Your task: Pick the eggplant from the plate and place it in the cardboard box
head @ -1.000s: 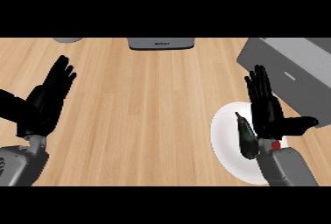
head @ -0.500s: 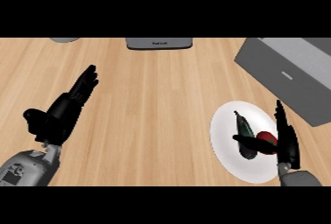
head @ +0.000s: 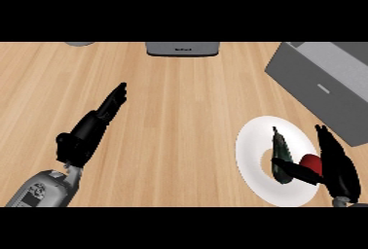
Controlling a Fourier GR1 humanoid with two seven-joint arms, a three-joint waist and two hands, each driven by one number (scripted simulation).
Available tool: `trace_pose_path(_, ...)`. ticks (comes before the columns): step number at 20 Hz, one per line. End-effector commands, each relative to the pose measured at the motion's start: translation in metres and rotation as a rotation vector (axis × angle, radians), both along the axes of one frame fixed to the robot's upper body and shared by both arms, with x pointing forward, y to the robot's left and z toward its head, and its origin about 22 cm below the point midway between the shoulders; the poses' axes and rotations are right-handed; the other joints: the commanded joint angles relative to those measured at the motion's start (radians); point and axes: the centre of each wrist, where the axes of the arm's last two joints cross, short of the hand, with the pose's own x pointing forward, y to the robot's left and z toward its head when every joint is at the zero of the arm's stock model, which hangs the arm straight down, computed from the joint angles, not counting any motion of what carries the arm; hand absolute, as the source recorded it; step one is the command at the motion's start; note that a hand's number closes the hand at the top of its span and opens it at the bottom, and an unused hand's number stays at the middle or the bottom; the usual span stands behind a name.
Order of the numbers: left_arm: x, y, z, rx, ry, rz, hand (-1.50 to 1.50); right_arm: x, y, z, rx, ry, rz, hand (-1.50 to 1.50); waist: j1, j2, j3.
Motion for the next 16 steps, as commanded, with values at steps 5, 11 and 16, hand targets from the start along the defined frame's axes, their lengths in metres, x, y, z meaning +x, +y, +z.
trace_pose_path(5,-0.003,0.001,-0.017,0.000,0.013,-0.005,0.00,0.025,0.059,0.074,-0.118,0.259,0.024,-1.50,0.006,-0.006,0.008)
trace_pose_path(11,0.008,-0.009,-0.013,0.002,0.003,-0.017,0.00,0.021,0.122,0.142,-0.033,0.426,0.007,-1.50,-0.006,-0.001,0.016)
trace_pose_path(16,0.004,-0.007,-0.015,-0.009,0.012,-0.026,0.00,0.033,0.137,0.165,0.018,0.445,-0.093,-1.50,0.012,0.004,0.020)
